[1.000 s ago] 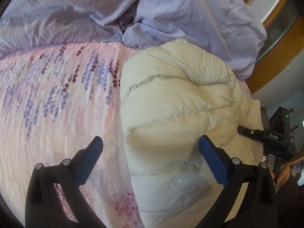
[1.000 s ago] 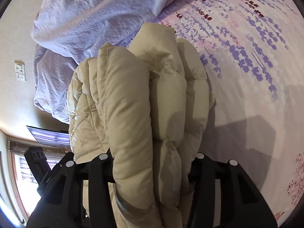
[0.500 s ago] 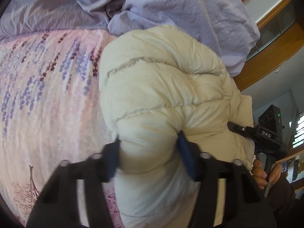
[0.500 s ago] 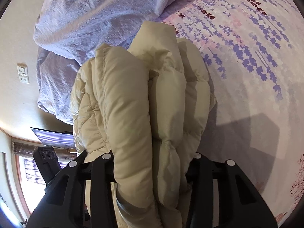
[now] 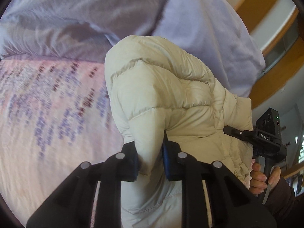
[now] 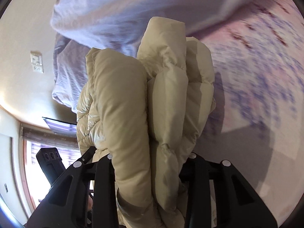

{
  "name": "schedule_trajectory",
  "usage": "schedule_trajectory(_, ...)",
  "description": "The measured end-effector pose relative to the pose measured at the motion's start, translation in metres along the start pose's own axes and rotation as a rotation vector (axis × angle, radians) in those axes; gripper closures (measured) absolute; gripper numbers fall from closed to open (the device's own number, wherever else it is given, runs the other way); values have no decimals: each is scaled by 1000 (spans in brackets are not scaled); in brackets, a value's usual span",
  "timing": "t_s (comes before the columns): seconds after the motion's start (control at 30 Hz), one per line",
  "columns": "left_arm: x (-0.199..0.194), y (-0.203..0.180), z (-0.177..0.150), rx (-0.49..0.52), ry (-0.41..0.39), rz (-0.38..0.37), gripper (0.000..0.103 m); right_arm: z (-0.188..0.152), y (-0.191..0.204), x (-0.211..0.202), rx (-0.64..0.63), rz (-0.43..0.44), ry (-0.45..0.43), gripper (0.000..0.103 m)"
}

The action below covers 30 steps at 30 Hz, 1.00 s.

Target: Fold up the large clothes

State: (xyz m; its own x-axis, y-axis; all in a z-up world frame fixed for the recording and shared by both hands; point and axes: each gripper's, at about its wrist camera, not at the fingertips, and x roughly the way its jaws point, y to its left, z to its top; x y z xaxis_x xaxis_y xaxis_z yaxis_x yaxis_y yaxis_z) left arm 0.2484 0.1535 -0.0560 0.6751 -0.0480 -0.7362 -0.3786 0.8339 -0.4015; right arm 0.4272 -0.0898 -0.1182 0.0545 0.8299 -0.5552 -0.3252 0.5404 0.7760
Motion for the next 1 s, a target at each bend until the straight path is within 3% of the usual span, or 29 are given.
schedule_trajectory(0.2, -6, 26, 21, -42, -50, 66, 83, 22, 30, 36, -56, -6, 35, 68)
schedule_trajectory(0.37, 3, 42, 29, -63, -43, 127, 83, 30, 34, 59, -67, -50, 56, 68)
schedule_trajectory(0.47, 9, 41, 28, -48, -35, 151, 81, 31, 33, 60, -67, -69, 55, 62)
schedule_trajectory(0.67, 13, 31, 27, -4, -31, 214, 66, 28, 34, 43, -90, -179, 38, 45)
schedule_trajectory(0.8, 8, 27, 27, 12, -43, 257, 44, 28, 41, 19, -109, -263, -31, 41)
schedule_trajectory(1.0, -3, 15, 33, 50, -90, 291, 30, 21, 88, -13, -244, -326, -158, 41)
